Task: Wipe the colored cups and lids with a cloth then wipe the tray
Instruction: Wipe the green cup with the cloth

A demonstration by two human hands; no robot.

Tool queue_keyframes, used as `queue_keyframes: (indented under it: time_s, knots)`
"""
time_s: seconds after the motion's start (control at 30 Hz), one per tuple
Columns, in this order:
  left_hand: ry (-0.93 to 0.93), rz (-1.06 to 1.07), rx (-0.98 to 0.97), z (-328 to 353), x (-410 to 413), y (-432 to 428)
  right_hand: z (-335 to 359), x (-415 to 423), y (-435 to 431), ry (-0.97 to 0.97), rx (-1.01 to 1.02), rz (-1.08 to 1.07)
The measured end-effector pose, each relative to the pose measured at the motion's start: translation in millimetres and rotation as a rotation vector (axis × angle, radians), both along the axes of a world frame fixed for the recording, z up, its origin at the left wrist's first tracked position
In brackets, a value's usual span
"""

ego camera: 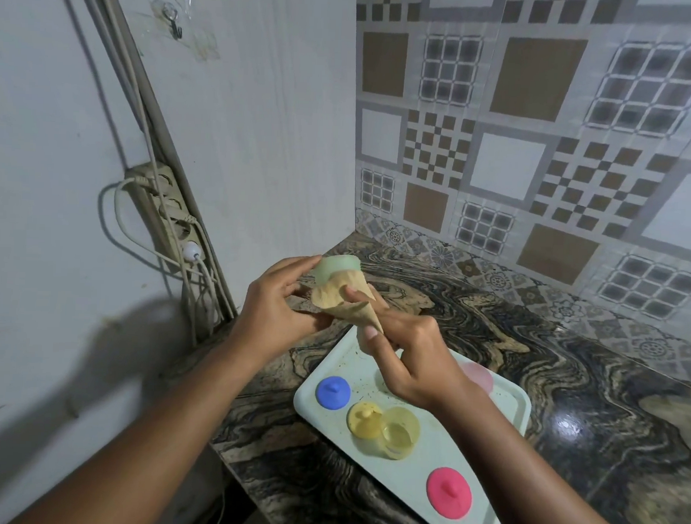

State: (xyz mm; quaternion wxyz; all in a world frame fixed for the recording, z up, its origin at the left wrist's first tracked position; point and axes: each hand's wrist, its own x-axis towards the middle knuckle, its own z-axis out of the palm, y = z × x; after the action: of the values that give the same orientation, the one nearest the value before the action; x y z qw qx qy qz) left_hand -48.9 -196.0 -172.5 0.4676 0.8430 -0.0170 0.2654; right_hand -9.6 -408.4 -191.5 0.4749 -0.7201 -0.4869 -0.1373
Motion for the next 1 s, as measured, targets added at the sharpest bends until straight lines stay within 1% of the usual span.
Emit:
queue_keyframes:
  time_s: [0.1,0.23,0.27,0.3,0.4,0.47,0.5,0.57,0.6,0.67,0.8,0.9,1.0]
  knots:
    - [-0.003,-0.018,-0.022,-4,1,1,-4,1,-7,-0.012,-0.002,-0.068]
    - [-0.046,0.045,-0.062,-2,3,5,-17,1,-12,0.042,-0.109,-0.088]
    - [-0.052,0.052,-0.052,-2,3,8,-23,2,-13,0.094,-0.109,-0.118]
    - [-0.053,0.055,-0.038,-2,3,10,-26,1,-14,0.186,-0.073,-0.166]
    - [-0.041,0.044,0.010,-3,2,12,-29,12,-15,0.557,0.149,-0.338]
    - [-0.016,0.034,0.043,-7,0,15,-24,24,-15,0.707,0.251,-0.398]
    - [0.000,0.024,0.052,-9,-1,16,-19,27,-15,0.762,0.306,-0.396]
    - [0.026,-0.004,0.063,-11,-4,15,-7,29,-15,0.895,0.403,-0.326]
    - [0.035,-0.013,0.079,-12,-6,14,-3,30,-15,0.935,0.407,-0.293]
    - [0.049,-0.025,0.098,-11,-8,10,4,30,-12,0.942,0.341,-0.246]
    - [0.073,-0.031,0.013,-12,-7,2,15,26,-6,0.904,0.248,-0.135]
    - [0.077,-0.056,-0.045,-8,-7,-2,22,22,-4,0.863,0.194,-0.166]
    - [0.053,-0.061,-0.051,-1,-8,-4,26,19,-4,0.851,0.185,-0.170]
